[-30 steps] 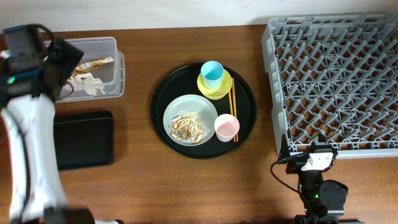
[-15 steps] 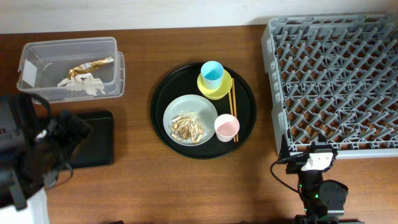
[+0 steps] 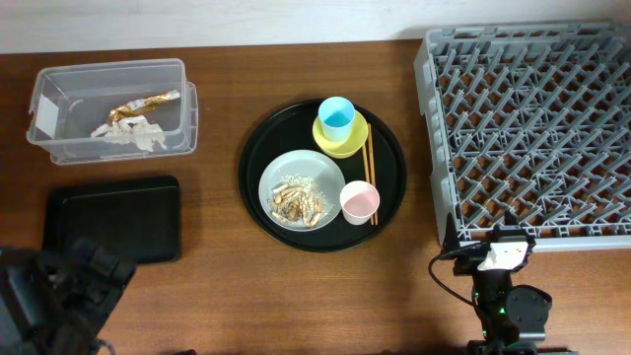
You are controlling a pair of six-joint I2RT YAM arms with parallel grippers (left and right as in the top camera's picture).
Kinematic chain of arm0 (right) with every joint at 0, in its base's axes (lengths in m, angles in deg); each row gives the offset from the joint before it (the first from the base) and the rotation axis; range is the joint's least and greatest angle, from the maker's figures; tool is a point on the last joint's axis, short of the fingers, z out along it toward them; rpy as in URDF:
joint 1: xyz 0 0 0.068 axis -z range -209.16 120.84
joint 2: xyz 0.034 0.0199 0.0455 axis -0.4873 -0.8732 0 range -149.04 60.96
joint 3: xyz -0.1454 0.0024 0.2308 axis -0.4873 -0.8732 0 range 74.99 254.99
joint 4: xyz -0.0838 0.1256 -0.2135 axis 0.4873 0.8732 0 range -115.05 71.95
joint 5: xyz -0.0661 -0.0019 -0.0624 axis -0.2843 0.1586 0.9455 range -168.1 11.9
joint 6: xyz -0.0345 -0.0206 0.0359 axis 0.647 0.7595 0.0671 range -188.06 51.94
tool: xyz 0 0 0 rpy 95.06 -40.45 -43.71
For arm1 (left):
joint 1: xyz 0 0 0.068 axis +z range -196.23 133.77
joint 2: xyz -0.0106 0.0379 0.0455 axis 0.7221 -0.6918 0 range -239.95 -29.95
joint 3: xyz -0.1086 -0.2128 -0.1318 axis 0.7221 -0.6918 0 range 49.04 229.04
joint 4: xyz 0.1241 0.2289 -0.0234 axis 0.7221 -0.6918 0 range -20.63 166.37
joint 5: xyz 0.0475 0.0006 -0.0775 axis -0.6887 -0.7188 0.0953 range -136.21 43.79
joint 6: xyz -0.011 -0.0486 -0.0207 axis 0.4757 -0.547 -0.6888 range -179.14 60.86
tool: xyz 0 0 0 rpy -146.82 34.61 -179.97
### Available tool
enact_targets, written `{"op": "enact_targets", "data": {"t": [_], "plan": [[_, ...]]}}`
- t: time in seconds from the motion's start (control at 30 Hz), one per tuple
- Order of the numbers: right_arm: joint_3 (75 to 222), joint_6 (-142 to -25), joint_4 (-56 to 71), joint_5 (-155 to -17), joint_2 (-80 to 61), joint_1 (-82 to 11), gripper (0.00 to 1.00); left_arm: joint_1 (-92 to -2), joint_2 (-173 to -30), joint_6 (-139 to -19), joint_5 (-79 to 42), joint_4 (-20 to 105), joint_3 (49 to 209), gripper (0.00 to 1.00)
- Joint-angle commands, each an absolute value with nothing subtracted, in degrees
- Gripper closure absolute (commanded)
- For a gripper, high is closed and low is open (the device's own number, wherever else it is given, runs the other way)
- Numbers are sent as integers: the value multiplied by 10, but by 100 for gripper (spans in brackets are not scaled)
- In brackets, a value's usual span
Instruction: Sort waste into correct bins and load items into the dishwasher rack
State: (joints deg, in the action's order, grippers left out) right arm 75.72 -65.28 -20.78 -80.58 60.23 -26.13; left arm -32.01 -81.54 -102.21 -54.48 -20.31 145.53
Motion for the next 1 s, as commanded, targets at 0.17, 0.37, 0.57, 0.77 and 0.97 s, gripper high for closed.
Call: {"op": "enact_targets", "data": {"t": [0.17, 0.37, 0.57, 0.77, 0.97], "plan": [[753, -657, -207, -807, 605, -258, 2, -318, -811, -1189, -670, -203, 1448, 1], [753, -657, -207, -807, 605, -258, 2, -318, -811, -1258, -753, -203, 1448, 1], [753, -657, -207, -807, 605, -258, 2, -318, -811, -1257, -743, -203, 1448, 1], [753, -657, -207, -807, 605, -258, 2, -318, -811, -1257, -743, -203, 1448, 1], [753, -658, -210, -815, 605, -258, 2, -318, -811, -1257, -743, -203, 1448, 1]]}}
